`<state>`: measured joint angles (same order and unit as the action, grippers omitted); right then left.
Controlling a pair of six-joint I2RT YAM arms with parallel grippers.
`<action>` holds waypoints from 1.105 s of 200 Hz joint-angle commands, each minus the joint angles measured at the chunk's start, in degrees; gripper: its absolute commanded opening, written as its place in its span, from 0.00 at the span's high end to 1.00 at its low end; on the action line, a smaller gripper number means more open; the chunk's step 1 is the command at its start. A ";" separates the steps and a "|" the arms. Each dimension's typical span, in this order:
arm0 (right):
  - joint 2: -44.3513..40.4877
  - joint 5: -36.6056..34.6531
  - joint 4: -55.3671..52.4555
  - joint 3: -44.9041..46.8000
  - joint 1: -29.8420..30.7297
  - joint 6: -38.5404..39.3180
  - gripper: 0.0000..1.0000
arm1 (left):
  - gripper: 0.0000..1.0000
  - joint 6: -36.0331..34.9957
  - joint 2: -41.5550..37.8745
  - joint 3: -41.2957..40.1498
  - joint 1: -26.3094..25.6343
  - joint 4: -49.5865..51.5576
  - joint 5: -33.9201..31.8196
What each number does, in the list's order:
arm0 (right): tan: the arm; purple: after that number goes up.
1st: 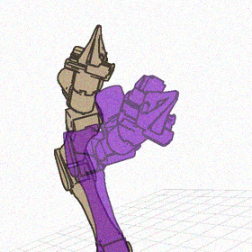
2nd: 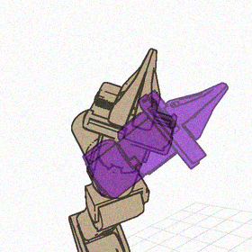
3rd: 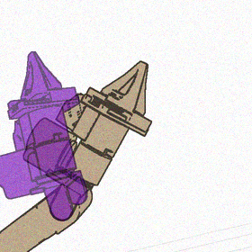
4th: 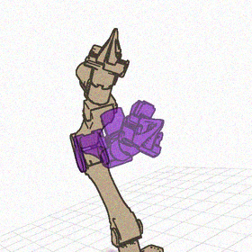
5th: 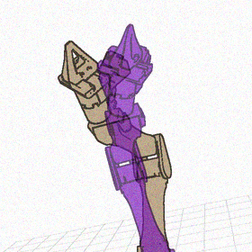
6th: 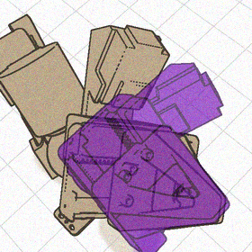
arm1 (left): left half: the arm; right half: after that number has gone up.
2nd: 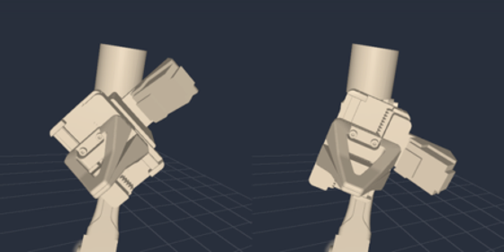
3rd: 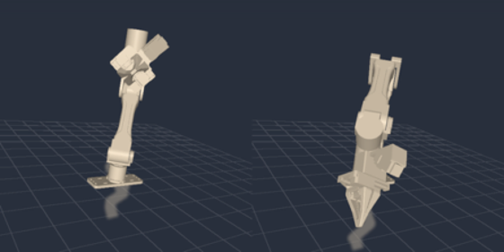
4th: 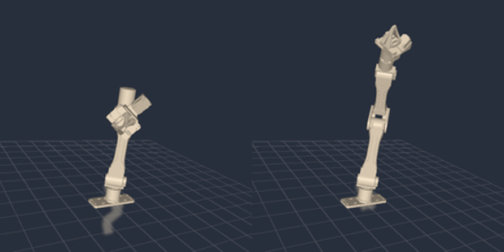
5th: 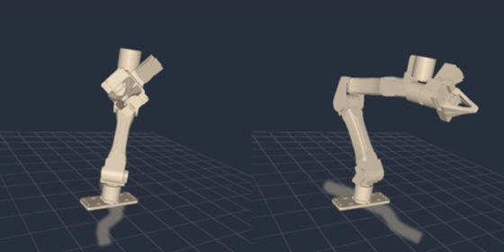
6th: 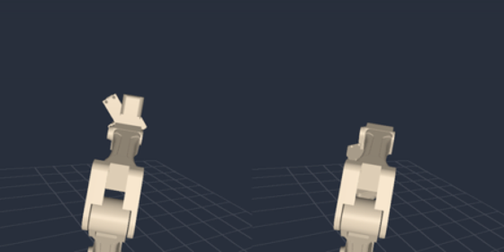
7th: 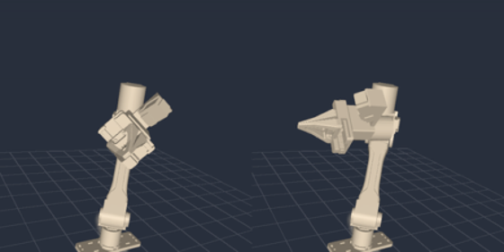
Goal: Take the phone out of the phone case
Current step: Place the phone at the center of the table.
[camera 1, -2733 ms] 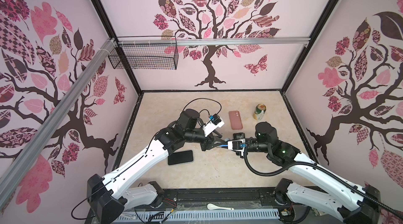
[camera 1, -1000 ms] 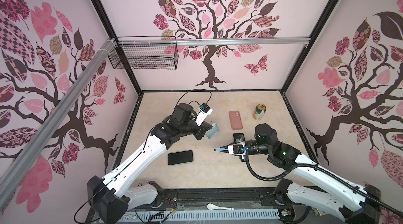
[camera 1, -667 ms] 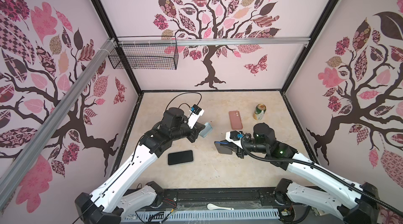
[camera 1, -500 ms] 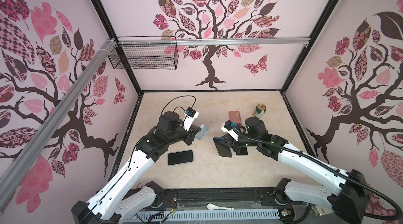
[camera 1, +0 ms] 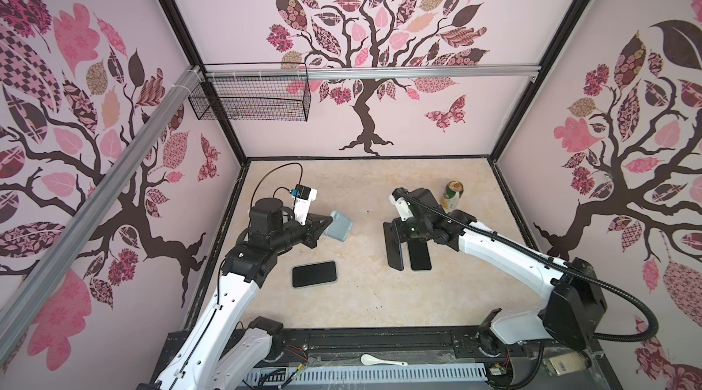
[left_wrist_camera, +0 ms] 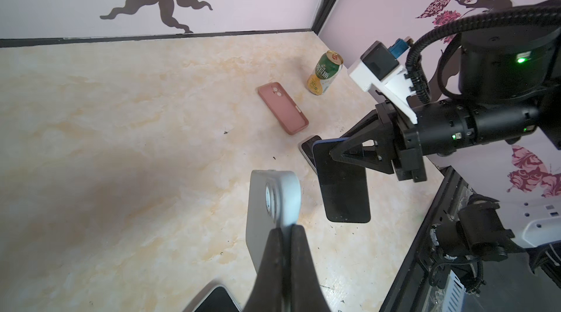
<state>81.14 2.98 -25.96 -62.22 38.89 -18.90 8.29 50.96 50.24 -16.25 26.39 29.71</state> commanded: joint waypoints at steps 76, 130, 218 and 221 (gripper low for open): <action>5.06 -3.77 -12.44 -14.31 -0.20 -1.47 1.00 | 1.00 1.07 2.94 -0.94 -0.05 -3.57 5.88; 7.26 -3.98 -14.99 -15.94 -0.66 0.03 1.00 | 1.00 -3.21 2.81 -0.48 -5.94 1.77 1.27; 15.78 15.32 -22.50 -20.36 -5.44 1.80 1.00 | 1.00 -6.36 1.25 -5.36 -8.71 0.74 6.50; 16.21 15.52 -22.71 -20.58 -5.49 1.82 1.00 | 1.00 -6.36 1.14 -5.45 -8.78 0.91 6.54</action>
<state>94.61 11.53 -45.98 -79.35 34.52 -17.56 3.60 53.41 47.20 -24.69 27.97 34.41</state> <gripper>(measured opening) 0.146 0.052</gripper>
